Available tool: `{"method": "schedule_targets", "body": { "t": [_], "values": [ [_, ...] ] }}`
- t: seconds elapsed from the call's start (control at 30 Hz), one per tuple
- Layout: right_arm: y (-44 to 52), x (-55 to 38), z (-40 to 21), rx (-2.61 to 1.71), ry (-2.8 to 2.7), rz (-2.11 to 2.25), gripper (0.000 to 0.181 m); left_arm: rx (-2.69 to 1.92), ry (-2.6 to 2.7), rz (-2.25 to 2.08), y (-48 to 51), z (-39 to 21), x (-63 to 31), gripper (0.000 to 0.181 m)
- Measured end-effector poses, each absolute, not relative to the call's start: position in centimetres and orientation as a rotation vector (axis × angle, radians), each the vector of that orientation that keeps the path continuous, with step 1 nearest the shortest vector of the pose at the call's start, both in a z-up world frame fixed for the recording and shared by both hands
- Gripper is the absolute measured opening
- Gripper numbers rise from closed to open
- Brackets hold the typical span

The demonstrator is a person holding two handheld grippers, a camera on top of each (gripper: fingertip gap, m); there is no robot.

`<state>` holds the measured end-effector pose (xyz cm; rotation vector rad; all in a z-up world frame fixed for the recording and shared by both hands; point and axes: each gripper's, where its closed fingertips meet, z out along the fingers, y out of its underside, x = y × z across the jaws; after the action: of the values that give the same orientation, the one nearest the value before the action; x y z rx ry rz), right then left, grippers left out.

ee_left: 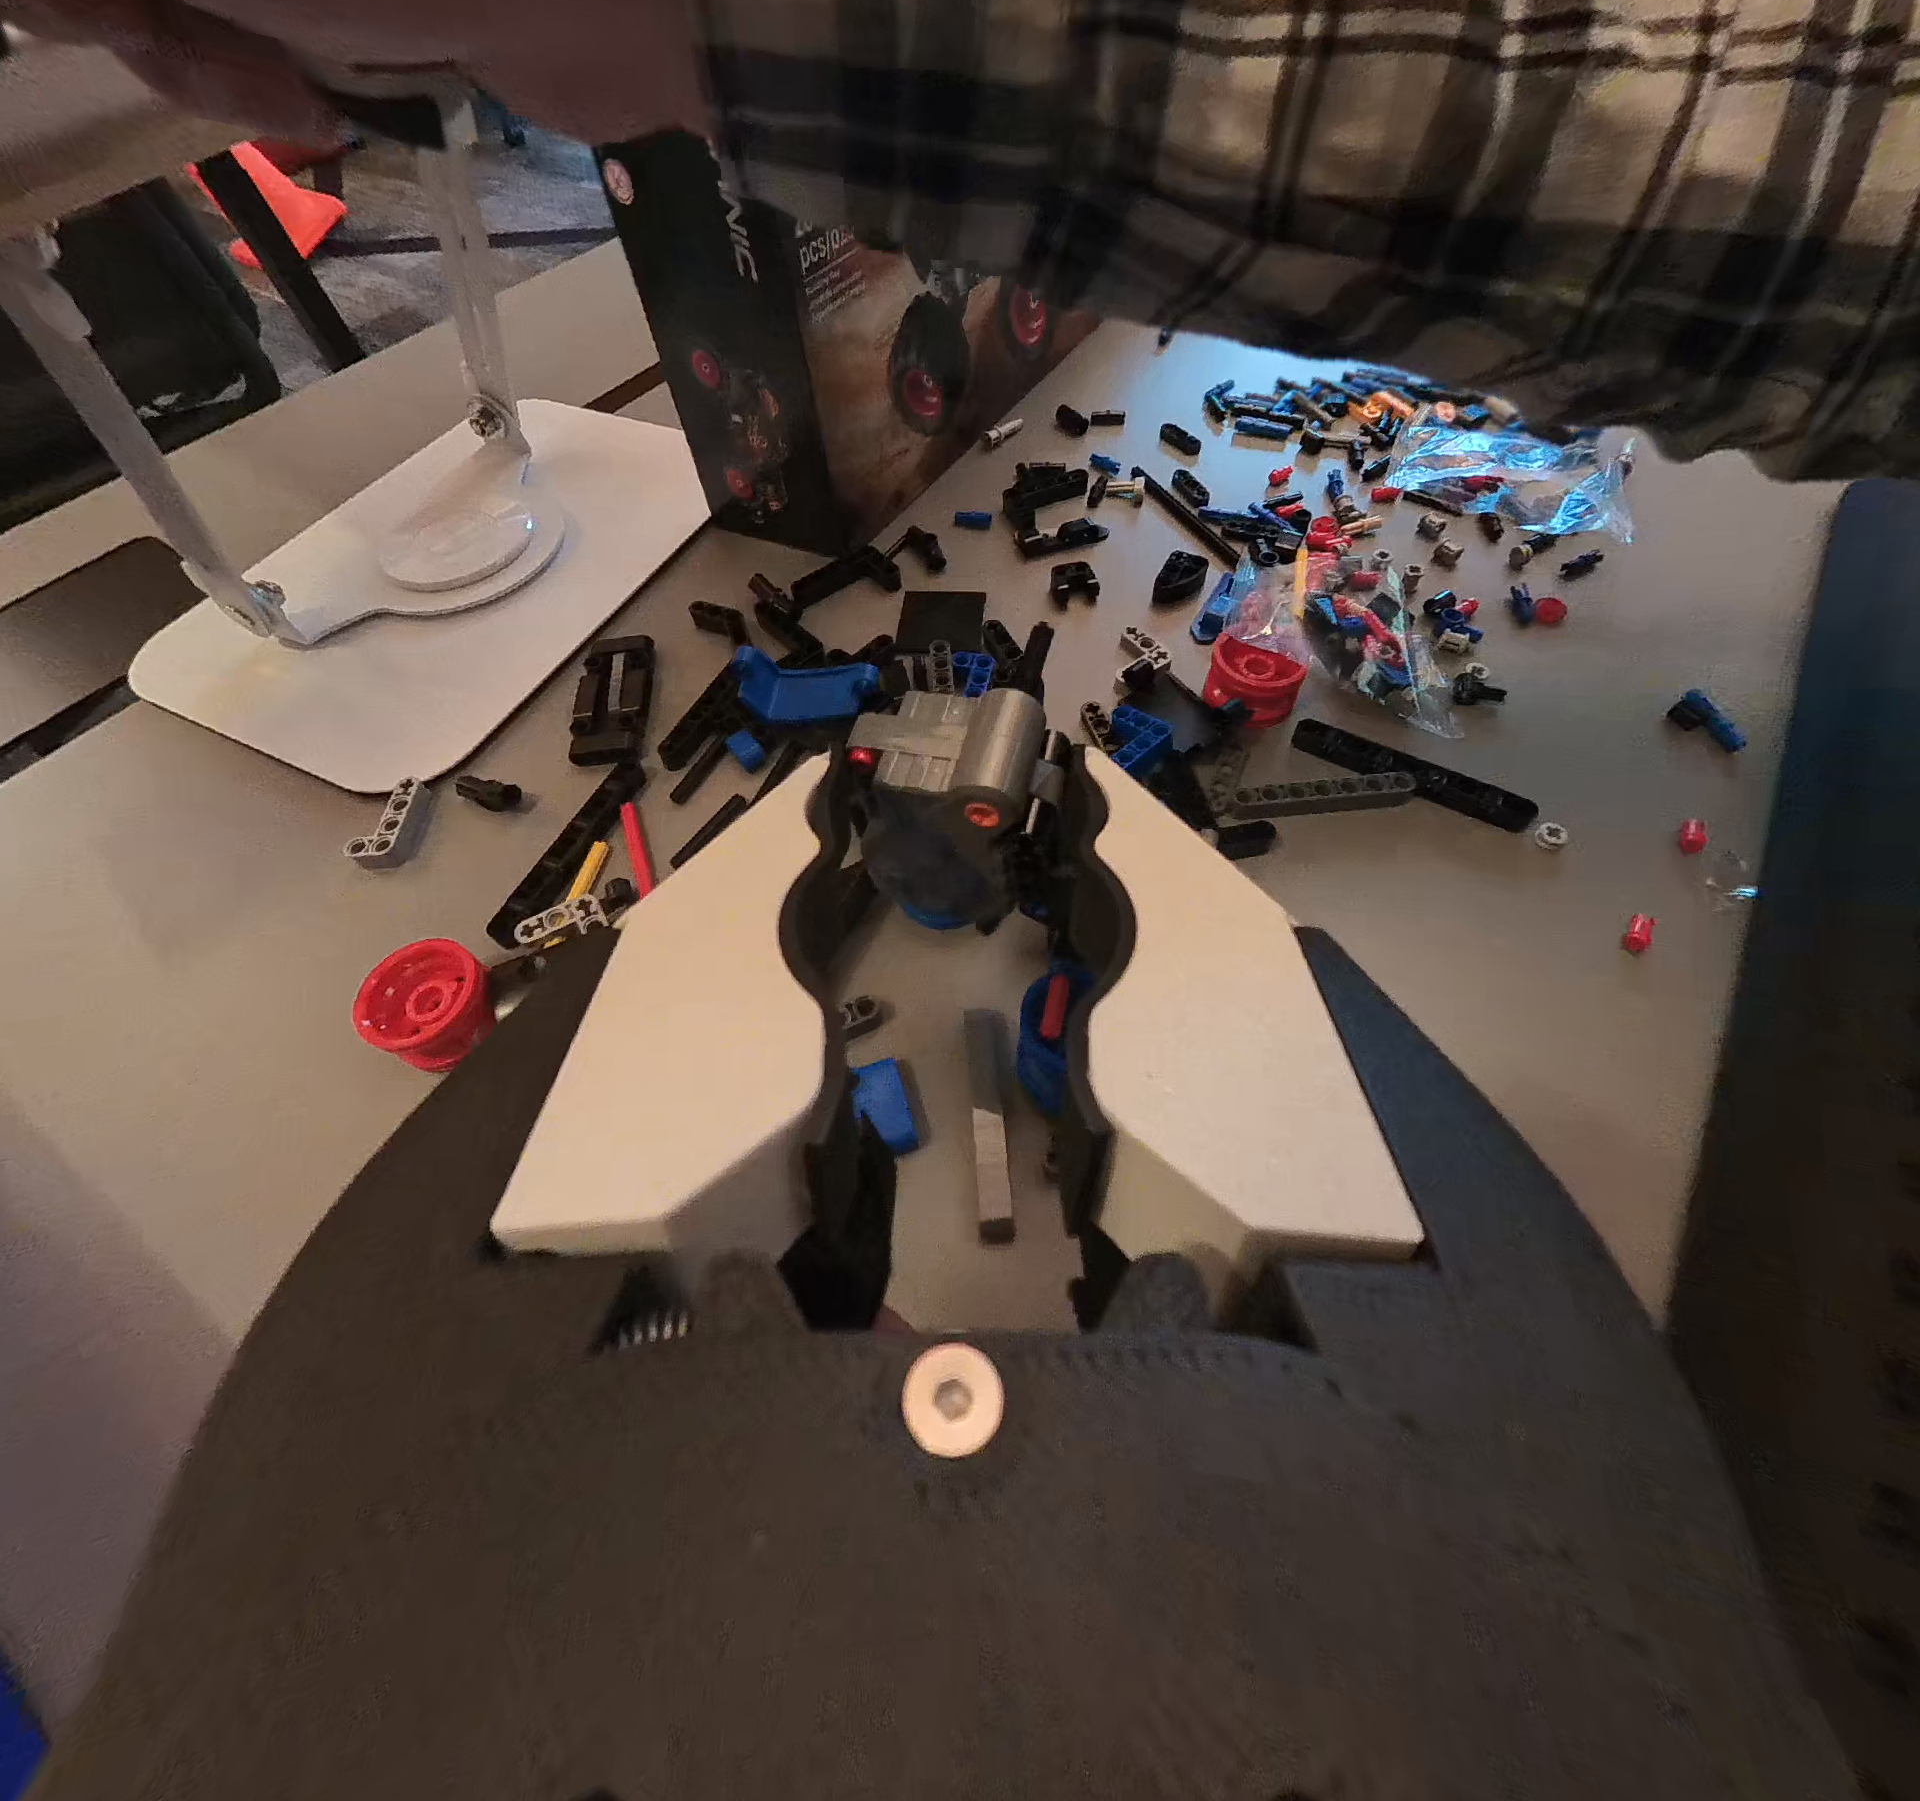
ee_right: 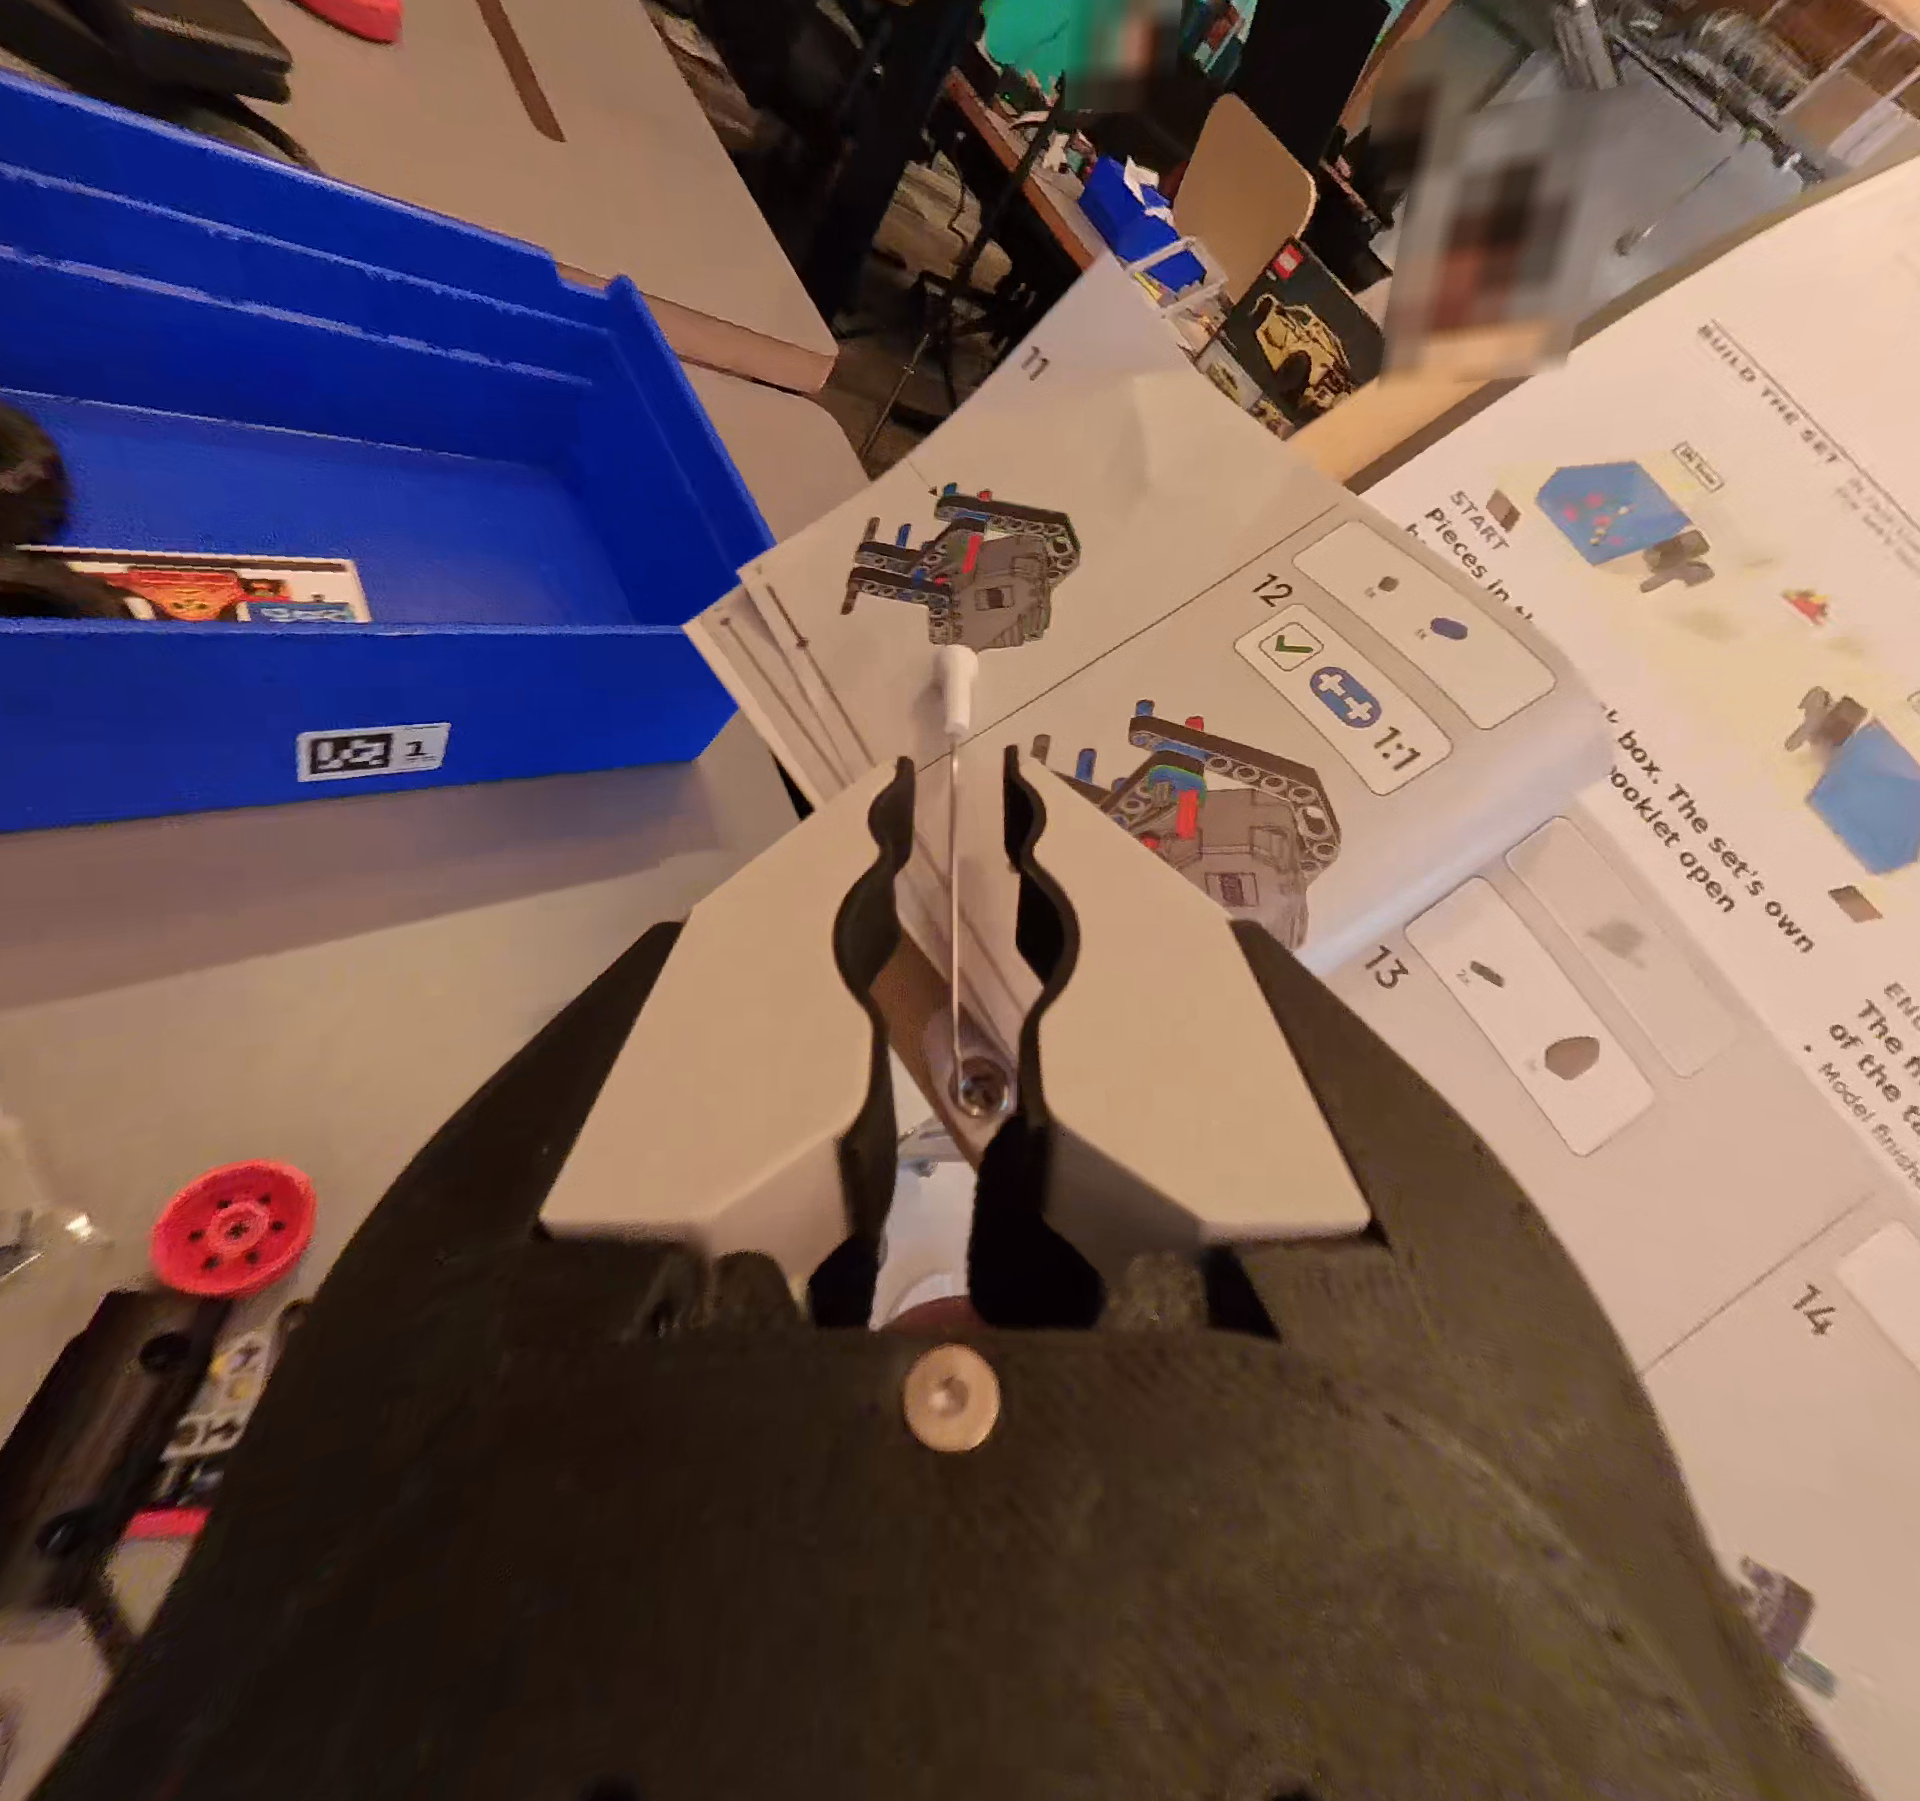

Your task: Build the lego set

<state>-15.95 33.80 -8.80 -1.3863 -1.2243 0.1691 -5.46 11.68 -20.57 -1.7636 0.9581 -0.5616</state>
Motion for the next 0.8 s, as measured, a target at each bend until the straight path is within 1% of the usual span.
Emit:
{"method": "schedule_targets", "body": {
  "t": [0.07, 0.2, 0.33, 0.37, 0.43, 0.8],
  "values": [
    [34.4, -16.1, -9.0, -1.380, -1.222, 0.144, 0.007, -1.762, 0.949, -0.568, 11.7, -20.4, -5.6, 0.038],
    [34.3, -16.2, -9.8, -1.363, -1.267, 0.115, 0.000, -1.759, 0.945, -0.578, 11.6, -20.3, -5.5, 0.039],
    [34.0, -16.4, -9.9, -1.344, -1.290, 0.111, 0.000, -1.761, 0.957, -0.575, 11.5, -20.5, -5.3, 0.039],
    [33.9, -16.5, -9.9, -1.343, -1.299, 0.115, 0.003, -1.760, 0.957, -0.576, 11.5, -20.5, -5.2, 0.038],
    [33.9, -16.5, -10.1, -1.338, -1.314, 0.100, 0.000, -1.762, 0.956, -0.580, 11.5, -20.5, -5.2, 0.038],
    [32.9, -16.8, -11.5, -1.309, -1.407, 0.071, 0.000, -1.771, 0.934, -0.589, 11.8, -20.7, -5.4, 0.038]
  ]
}}
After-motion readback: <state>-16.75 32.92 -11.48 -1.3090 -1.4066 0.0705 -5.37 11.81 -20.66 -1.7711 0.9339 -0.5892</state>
